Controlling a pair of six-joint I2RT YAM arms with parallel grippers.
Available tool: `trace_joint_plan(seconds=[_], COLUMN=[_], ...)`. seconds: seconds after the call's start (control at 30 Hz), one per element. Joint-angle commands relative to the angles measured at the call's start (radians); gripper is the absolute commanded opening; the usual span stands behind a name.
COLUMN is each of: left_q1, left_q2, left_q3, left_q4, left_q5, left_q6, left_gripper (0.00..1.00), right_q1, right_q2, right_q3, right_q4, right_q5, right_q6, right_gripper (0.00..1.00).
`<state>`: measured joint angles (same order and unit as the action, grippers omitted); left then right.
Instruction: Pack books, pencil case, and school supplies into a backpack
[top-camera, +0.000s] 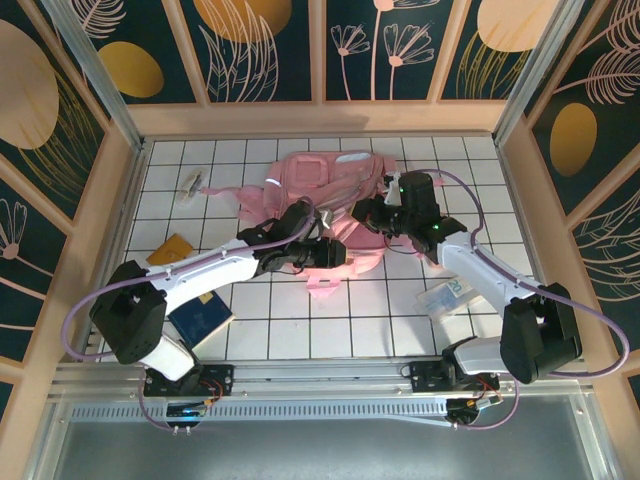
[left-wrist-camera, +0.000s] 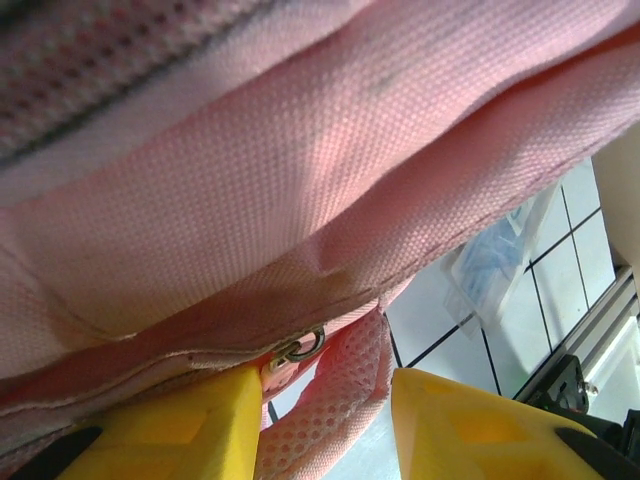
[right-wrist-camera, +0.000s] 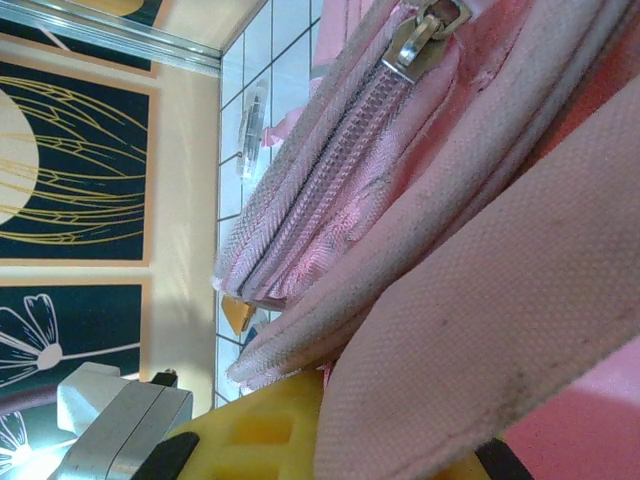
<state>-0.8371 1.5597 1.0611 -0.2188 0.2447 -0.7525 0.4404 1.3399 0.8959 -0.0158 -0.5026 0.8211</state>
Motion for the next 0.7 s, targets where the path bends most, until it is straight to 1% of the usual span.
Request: trace_joint_plan(seconds=[0.0, 0.07, 0.17, 0.27, 0.33, 0.4, 0.57, 0.67], left_q1=[0.003, 0.003, 0.003, 0.004, 0.003, 0.003, 0.005, 0.01], left_q2=[-0.01, -0.01, 0.0, 0.002, 0.002, -0.004, -0.035, -0.061], left_q3=[-0.019, -0.024, -0.047, -0.077, -0.082, -0.13, -0.201, -0.229], left_q4=[-0.071, -0.062, 0.004, 0.062, 0.113, 0.192, 0.371, 0.414], left_q5=[-0.073, -0.096, -0.067, -0.086, -0.095, -0.088, -0.01, -0.008], left_q6=[-0.028, -0.035, -0.054, -0.058, -0.027, 0.017, 0.123, 0.157], left_gripper=[0.39, 0.4, 0.4, 0.36, 0.31, 0.28, 0.27, 0.15], right_q1=[0.008, 0.009, 0.015, 0.021, 0.027, 0.035, 0.051, 0.057], right_q2=[-0.008, -0.006, -0.005, -0.005, -0.007, -0.008, -0.007, -0.011], right_q3=[0.046, 0.046, 0.05, 0.057, 0.06, 0.059, 0.069, 0.068], right_q4=[0.078, 0.082, 0.091, 0.101, 0.107, 0.122, 0.137, 0.132], right_q5=[-0.039, -0.042, -0.042, -0.045, -0.048, -0.053, -0.069, -0.069], right_q6=[-0.015, -0.014, -0.01, -0.007, -0.004, 0.001, 0.018, 0.016], right_gripper=[0.0, 0.0, 0.0, 0.0, 0.0, 0.0, 0.0, 0.0])
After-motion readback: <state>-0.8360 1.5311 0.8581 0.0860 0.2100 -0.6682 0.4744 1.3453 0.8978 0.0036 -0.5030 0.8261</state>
